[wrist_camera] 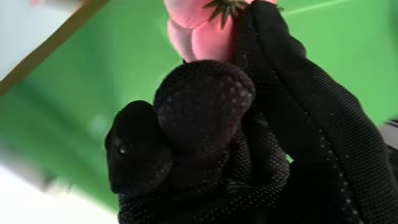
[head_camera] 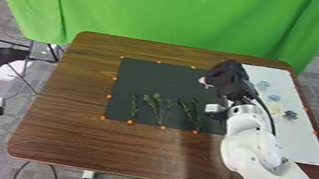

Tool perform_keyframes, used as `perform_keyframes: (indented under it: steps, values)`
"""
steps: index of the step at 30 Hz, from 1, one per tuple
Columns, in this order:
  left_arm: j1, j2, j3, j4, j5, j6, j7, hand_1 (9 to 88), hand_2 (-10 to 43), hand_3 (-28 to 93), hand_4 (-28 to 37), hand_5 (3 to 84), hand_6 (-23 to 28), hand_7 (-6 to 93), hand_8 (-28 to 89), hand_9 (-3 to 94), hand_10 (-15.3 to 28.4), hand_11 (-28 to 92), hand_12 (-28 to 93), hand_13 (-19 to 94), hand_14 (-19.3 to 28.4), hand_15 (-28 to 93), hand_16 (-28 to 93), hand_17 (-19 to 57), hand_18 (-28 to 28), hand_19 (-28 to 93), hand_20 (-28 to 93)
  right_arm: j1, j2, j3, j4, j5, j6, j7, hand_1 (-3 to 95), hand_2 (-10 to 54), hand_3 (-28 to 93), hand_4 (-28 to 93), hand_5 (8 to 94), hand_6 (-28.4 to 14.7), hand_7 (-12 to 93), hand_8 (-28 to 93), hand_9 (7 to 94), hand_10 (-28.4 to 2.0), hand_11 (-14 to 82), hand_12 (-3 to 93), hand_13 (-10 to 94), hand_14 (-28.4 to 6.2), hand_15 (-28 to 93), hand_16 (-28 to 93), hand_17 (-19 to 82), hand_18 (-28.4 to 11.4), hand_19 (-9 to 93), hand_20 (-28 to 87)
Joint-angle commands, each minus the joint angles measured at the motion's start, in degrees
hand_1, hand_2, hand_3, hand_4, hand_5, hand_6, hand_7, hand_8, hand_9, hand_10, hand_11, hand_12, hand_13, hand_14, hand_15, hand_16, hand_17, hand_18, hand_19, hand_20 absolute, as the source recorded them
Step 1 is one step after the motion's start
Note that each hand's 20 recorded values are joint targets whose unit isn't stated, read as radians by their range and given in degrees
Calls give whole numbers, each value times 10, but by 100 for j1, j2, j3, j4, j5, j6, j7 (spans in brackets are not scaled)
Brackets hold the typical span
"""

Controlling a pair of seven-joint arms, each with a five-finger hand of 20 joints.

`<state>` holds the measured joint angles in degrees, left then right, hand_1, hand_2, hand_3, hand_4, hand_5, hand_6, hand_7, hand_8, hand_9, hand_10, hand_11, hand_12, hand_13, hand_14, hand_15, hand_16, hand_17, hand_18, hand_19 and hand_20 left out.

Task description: Arrange flowers

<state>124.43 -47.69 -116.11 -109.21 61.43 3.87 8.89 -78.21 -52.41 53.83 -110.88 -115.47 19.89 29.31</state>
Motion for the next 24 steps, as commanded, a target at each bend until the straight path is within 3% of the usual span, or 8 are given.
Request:
perform_keyframes:
  steps: [1,5,11,16,19,22,24]
  values:
    - [-313,111,364,88,-586,738,466,191,13,645,-268,511,33,152,-63,434,136,158,106,283,143,67,18,18,93,11,131,1096,-758,-1097,128,354,-558,-584,665,-95,535,-146,804,-8,223,117,877,-131,44,349,933,-15,485,322,662,-79,931,365]
    - [-474,83,627,106,-876,896,637,179,37,648,-279,513,32,156,-65,440,138,162,103,287,141,69,16,22,90,11,132,1431,-1167,-1620,540,372,-843,-926,664,-95,536,-145,804,-7,223,118,876,-131,43,348,933,-15,485,322,661,-78,931,365]
    - [-714,45,938,140,-950,871,684,171,35,659,-282,514,30,159,-67,444,139,167,101,292,143,72,14,24,90,14,134,1769,-1692,-2248,1116,89,-1243,-1149,661,-95,538,-150,803,-4,227,116,874,-128,42,347,932,-14,488,323,660,-79,932,370]
    - [-810,10,1087,120,-936,715,687,172,19,665,-283,513,30,160,-68,445,138,168,100,293,143,73,13,24,90,14,134,1900,-2021,-2452,1576,-104,-1339,-1238,656,-95,542,-152,800,5,234,108,874,-123,41,346,930,-13,493,324,659,-82,932,380]
    - [-789,-56,1165,69,-1055,606,649,171,15,668,-283,513,30,160,-68,445,138,168,100,292,143,73,14,24,90,14,134,1937,-2168,-2500,1837,-205,-1220,-1239,653,-95,545,-159,798,9,242,94,873,-120,38,344,929,-13,507,325,658,-84,932,394]
    - [-705,-133,1182,29,-957,438,580,172,10,671,-283,512,31,159,-68,442,138,168,100,290,144,72,14,23,91,13,134,1961,-2278,-2504,2035,-306,-1128,-1230,651,-95,547,-164,797,14,243,78,871,-113,32,335,927,-14,522,323,657,-86,932,419]
    - [-687,-163,1244,30,-956,389,539,174,3,670,-283,511,32,156,-68,441,137,165,99,290,144,72,14,22,91,13,134,1956,-2324,-2487,2135,-370,-1147,-1226,651,-95,546,-167,797,16,242,69,869,-111,31,329,927,-14,527,320,657,-88,932,437]
